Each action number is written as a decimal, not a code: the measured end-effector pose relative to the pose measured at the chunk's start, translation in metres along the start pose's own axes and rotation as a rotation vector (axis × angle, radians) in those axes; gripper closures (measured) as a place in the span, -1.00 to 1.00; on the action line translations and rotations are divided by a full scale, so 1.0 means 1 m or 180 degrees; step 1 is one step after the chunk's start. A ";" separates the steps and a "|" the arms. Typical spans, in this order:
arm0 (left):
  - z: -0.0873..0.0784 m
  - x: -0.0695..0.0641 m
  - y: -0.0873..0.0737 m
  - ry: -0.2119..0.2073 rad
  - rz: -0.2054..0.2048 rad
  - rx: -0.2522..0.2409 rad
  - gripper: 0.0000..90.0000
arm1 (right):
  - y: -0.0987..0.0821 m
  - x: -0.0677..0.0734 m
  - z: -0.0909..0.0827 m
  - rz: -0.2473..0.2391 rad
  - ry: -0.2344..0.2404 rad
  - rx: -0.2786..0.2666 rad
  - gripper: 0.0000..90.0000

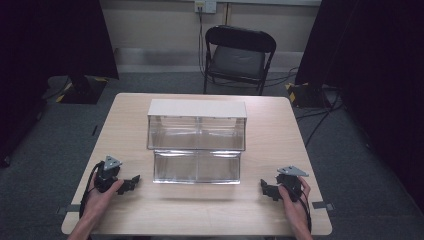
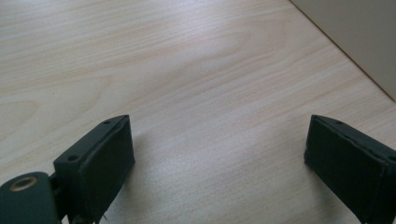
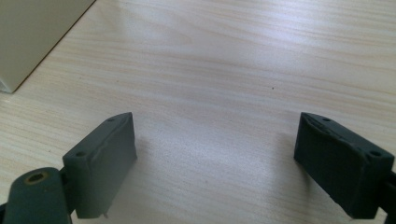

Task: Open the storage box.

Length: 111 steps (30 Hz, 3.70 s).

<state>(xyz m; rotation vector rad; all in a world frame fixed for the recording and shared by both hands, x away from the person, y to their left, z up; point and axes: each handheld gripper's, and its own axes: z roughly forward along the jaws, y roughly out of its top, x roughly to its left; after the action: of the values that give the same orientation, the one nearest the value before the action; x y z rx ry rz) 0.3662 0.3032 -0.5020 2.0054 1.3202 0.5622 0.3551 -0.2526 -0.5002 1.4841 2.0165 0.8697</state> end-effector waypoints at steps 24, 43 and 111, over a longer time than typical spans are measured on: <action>-0.022 -0.015 0.004 -0.0205 0.0081 -0.0285 -0.62 | 0.000 0.000 0.000 0.0002 -0.0003 -0.0001 -0.73; -0.040 -0.041 0.012 -0.0659 0.0265 -0.0518 -0.61 | 0.000 0.000 0.000 0.0003 -0.0009 -0.0002 -0.73; -0.031 -0.064 0.019 -0.1174 0.0419 -0.0674 -0.63 | 0.000 0.000 0.000 0.0000 -0.0006 -0.0002 -0.73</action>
<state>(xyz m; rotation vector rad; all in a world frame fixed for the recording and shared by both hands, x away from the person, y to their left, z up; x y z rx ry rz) 0.3319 0.2483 -0.4664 1.9152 0.8758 0.3513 0.3551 -0.2523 -0.5002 1.4838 2.0148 0.8687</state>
